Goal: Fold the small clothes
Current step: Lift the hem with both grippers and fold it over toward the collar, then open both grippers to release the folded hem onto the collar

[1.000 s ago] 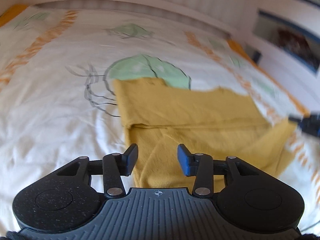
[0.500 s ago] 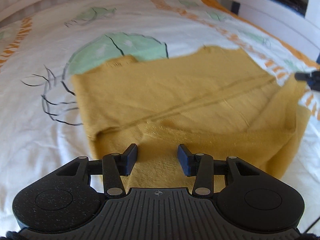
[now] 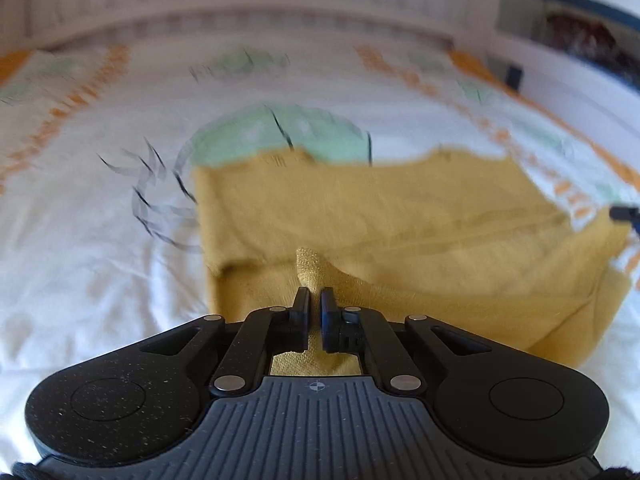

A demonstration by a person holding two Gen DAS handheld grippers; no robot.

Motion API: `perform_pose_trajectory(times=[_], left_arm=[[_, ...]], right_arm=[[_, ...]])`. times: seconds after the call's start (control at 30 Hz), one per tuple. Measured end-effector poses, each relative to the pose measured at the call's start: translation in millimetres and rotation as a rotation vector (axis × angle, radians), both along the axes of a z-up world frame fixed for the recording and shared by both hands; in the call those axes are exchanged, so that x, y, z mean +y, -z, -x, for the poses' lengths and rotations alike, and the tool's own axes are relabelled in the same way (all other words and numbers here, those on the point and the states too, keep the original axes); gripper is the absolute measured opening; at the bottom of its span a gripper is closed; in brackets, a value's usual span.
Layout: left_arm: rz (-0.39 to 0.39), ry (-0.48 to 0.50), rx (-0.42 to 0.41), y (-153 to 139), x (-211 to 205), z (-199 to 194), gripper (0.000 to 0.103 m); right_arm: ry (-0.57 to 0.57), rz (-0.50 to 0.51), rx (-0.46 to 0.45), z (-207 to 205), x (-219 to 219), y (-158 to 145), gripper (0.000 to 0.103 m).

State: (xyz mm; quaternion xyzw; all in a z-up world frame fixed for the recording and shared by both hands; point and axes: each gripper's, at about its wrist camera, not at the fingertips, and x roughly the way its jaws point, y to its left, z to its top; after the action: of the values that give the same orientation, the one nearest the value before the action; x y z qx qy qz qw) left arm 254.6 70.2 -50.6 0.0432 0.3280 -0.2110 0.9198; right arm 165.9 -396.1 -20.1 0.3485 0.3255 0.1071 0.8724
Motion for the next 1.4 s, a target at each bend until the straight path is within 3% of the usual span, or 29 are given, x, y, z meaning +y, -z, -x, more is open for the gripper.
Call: perform_pose_trajectory(times=[0.17,0.37,0.63,0.8,1.0,1.2,1.27,1.33,1.4], left_arm=[[0.018,-0.018,-0.184,-42.5,5.7,12.7,0.005],[0.062,-0.086,-0.263,-70.6,5.8,-23.0,0.005],[0.083,-0.192,-0.168,-47.8,-2.0,-96.5,0.005],[0.021,-0.219,-0.131,-23.0,-11.1,-118.5,0.005],[0.003,-0.249,-0.086,-6.4,-9.6,-132.1,0.005],[-0.013,-0.249,-0.062,-1.5,-12.8,-138.6,0.005],[0.001,-0.260,-0.044,-0.9,-11.0,-140.8,0.006],[0.013,-0.269,-0.018,0.1,-9.4,-144.1,0.006],[0.021,-0.281,0.003,1.4,-8.4,-147.6,0.008]], right_arm=[[0.016,0.003,-0.050,2.9,-3.2,-16.2,0.019],[0.039,-0.005,-0.086,-27.5,-6.6,-30.9,0.019],[0.100,-0.005,-0.010,-99.2,-18.0,-12.7,0.019],[0.119,0.041,0.057,-132.6,-17.8,11.5,0.022],[0.132,0.096,0.030,-143.7,-21.8,21.4,0.023],[0.128,0.192,-0.019,-136.0,-21.4,9.3,0.024],[0.101,0.259,-0.038,-130.2,-13.6,3.3,0.031],[0.073,0.319,-0.061,-124.5,-4.2,-1.2,0.048],[0.037,0.389,-0.083,-122.0,8.4,-4.5,0.048]])
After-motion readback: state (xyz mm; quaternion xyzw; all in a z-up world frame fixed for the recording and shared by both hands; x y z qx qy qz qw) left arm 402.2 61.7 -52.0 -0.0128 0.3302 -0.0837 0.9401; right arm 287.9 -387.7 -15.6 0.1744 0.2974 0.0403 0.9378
